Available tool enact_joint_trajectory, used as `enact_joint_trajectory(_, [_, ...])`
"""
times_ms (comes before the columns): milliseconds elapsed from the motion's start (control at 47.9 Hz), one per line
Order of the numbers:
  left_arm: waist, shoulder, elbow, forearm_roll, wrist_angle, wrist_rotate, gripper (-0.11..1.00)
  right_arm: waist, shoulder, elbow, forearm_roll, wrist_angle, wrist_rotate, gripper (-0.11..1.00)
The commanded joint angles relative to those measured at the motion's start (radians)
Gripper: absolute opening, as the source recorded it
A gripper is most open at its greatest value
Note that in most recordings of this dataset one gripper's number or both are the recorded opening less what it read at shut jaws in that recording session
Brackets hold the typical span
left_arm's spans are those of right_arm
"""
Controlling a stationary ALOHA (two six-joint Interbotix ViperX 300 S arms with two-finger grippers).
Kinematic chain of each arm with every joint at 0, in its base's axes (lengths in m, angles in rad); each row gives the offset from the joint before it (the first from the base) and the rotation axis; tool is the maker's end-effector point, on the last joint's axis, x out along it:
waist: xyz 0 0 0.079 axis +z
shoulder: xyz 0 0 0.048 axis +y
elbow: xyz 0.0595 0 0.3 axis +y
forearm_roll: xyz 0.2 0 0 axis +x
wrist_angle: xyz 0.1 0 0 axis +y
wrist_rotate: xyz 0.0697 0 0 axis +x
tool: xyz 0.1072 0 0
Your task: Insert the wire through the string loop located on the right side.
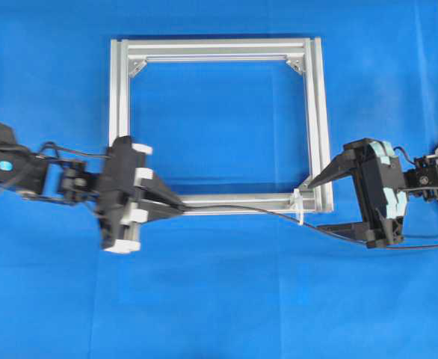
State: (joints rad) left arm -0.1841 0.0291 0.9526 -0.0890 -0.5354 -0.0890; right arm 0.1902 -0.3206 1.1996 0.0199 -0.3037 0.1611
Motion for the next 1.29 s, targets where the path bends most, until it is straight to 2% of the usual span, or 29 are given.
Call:
enact_joint_trajectory(0, [-0.017,-0.071,0.063,0.003,-0.044,0.000,0.09,0.002,-0.020,-0.017,0.002,0.005,0.000,0.96])
enact_joint_trajectory(271, [-0.034,-0.206,0.247,0.002,-0.063,0.000,0.09,0.002,-0.034,-0.031,0.002,0.044,0.000,0.96])
enact_joint_trajectory(563, [-0.032,-0.339,0.376,0.002,-0.060,0.000,0.09,0.002,-0.034,-0.041,0.002,0.058,0.000,0.96])
enact_joint_trajectory(939, [-0.034,-0.364,0.387,0.003,-0.023,-0.003,0.09,0.002,-0.034,-0.041,0.002,0.058,0.000,0.96])
enact_joint_trajectory(1148, [-0.032,-0.367,0.387,0.002,-0.006,-0.028,0.09,0.003,-0.034,-0.043,0.002,0.058,0.000,0.96])
enact_joint_trajectory(1189, [-0.034,-0.368,0.388,0.003,0.002,-0.038,0.14,0.002,-0.034,-0.043,0.002,0.058,0.000,0.96])
enact_joint_trajectory(1273, [-0.032,-0.367,0.388,0.002,0.017,-0.052,0.37,0.003,-0.032,-0.044,0.002,0.060,0.000,0.96])
